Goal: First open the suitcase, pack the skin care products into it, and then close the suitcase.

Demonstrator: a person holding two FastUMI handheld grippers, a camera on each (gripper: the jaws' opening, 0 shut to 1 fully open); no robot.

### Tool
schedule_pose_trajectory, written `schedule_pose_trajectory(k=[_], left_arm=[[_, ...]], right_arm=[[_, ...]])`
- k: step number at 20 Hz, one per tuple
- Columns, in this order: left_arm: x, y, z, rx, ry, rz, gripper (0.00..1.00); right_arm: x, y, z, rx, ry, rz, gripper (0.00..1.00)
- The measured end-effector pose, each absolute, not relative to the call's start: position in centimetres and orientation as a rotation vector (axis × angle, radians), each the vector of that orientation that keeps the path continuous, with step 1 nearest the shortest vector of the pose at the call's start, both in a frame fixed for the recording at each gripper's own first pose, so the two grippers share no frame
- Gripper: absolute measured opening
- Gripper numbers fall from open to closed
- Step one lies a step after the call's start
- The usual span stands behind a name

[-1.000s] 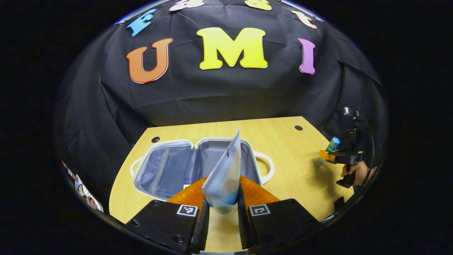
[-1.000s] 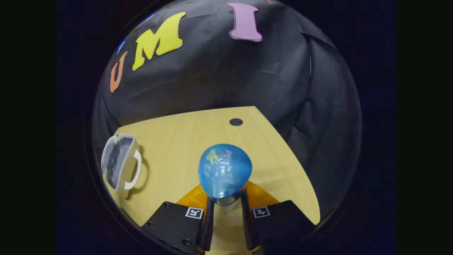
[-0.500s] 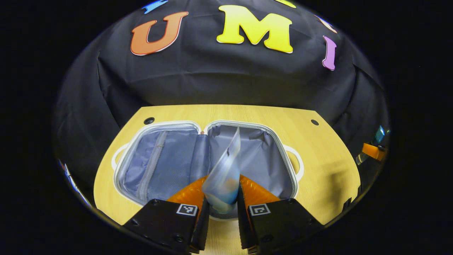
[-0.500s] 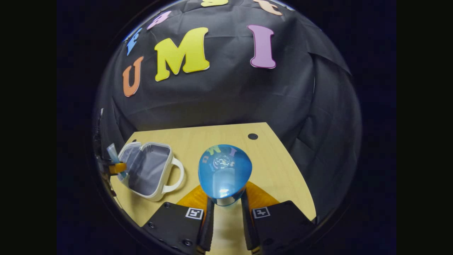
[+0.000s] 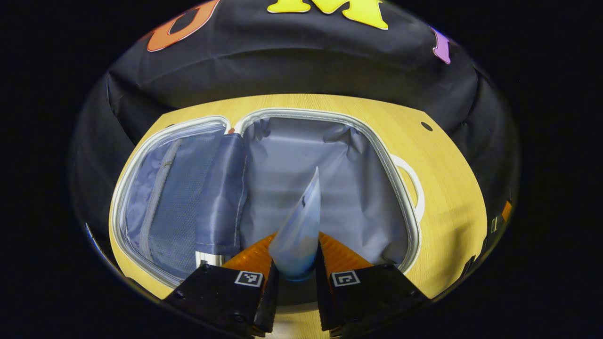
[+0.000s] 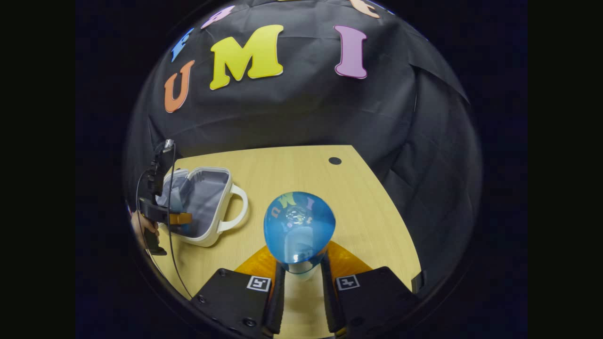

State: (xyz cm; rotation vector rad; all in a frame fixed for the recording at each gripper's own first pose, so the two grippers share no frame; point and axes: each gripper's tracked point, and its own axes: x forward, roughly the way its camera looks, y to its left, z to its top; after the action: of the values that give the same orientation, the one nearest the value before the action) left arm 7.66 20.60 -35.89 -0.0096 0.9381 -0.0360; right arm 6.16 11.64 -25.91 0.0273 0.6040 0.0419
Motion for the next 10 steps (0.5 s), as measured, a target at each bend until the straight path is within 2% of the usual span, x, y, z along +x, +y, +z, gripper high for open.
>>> schedule_pose_trajectory(k=[1, 3, 6, 7, 8, 10], left_arm=[[7.7, 20.7, -36.4, -0.010, 0.956, -0.024, 0.39], [7.6, 21.2, -37.5, -0.007, 0.994, 0.004, 0.39], [8.5, 21.5, -38.0, 0.023, 1.002, 0.017, 0.39], [8.7, 21.6, -38.4, 0.036, 1.018, 0.026, 0.45], [8.5, 21.6, -38.2, 0.027, 1.029, 0.033, 0.39], [9.2, 21.6, -38.5, 0.008, 1.027, 0.039, 0.36]], right_arm=[[6.3, 11.7, -26.0, 0.025, 0.606, 0.043, 0.31], [6.4, 11.9, -26.1, 0.035, 0.609, 0.047, 0.33], [6.7, 11.9, -26.7, 0.040, 0.624, 0.038, 0.31], [6.7, 12.0, -26.9, 0.040, 0.631, 0.038, 0.31], [6.8, 12.0, -27.2, 0.040, 0.638, 0.038, 0.33], [7.0, 12.2, -27.8, 0.035, 0.651, 0.041, 0.33]])
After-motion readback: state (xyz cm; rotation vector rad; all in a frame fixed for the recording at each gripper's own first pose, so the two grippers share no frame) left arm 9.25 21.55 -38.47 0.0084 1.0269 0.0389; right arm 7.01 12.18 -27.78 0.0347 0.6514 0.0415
